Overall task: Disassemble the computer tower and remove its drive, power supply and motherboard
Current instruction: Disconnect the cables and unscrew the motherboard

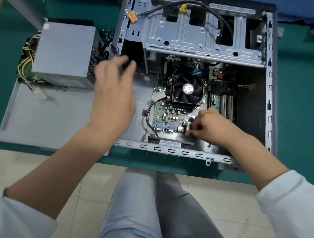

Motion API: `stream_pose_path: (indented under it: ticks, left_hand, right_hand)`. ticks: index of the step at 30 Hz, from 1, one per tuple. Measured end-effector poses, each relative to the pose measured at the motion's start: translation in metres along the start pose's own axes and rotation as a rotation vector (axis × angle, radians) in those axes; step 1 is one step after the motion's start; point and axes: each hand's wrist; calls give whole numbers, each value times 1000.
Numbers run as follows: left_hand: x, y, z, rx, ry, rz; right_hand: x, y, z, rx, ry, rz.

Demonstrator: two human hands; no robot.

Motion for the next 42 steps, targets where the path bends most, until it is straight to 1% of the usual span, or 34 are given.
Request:
stream_pose_path:
  ticks: [1, 2, 3, 4, 6, 7, 8, 9, 11, 13, 14, 15, 17, 19, 21, 25, 29, 30, 32, 34, 36, 38, 42]
  left_hand:
    - [2, 5, -4, -16, -46, -107]
    - [2, 11, -9, -4, -153, -165]
    - [0, 17, -15, 29, -300, -140]
    - [-3, 23, -23, 68, -449, -46]
    - [-12, 31, -41, 125, -736, 211]
    - [-16, 33, -49, 170, -829, 312]
    - [-20, 35, -56, 220, -869, 381]
    - [-22, 37, -60, 252, -876, 419]
    - [-22, 38, -63, 239, -833, 422]
    - [-20, 31, -62, 102, -741, 409]
    - [-21, 27, -62, 21, -720, 430]
    - [-19, 23, -62, -50, -744, 474]
    - [-17, 18, -64, -138, -850, 551]
    - [-14, 14, -69, -165, -902, 565]
    - [-14, 14, -72, -154, -911, 551]
    - [-17, 18, -72, -106, -844, 571]
    - [-18, 22, -64, 8, -796, 606]
    - [-18, 22, -60, 59, -748, 602]
    - [-20, 23, -52, 184, -594, 557]
    - [-22, 23, -42, 373, -450, 527]
    - [-26, 24, -31, 557, -357, 535]
    - [-31, 23, -19, 646, -332, 509]
    - [-48, 16, 6, 723, -391, 369]
  right_hand:
    - [1, 1, 1, 16, -37, -16]
    - [2, 0, 1, 41, -57, -37]
    - [4, 0, 2, 71, -54, -63]
    - [5, -1, 2, 96, -34, -99]
    - [9, -1, 2, 97, 3, -179]
    - [10, 0, 3, 70, 11, -208]
    - [11, 1, 4, 29, 24, -234]
    - [12, 3, 4, -22, 45, -258]
    - [11, 3, 3, -106, 79, -283]
    - [7, 3, 1, -105, 68, -244]
    - [5, 2, 1, -91, 46, -226]
    - [3, 0, 0, -77, 21, -213]
    - [-1, 1, 1, -41, -8, -203]
    - [-4, 0, 1, 26, -5, -190]
    - [-5, -2, 1, 111, 15, -160]
    - [0, -5, 3, 207, 90, -111]
    - [16, -7, 10, 180, 204, -94]
    - [20, -7, 12, 163, 224, -86]
    - [28, -9, 19, 142, 244, -71]
    - [34, -13, 30, 126, 258, -67]
    - [40, -18, 45, 81, 253, -62]
    - [43, -24, 62, -1, 210, -22]
    - [48, -40, 91, -57, 137, 34]
Point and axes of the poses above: each hand's wrist, its own x-axis away from the middle knuckle, its own z-axis out of the back of the hand, y = z × x, and after that the axes turned 2 degrees about -x, right-handed
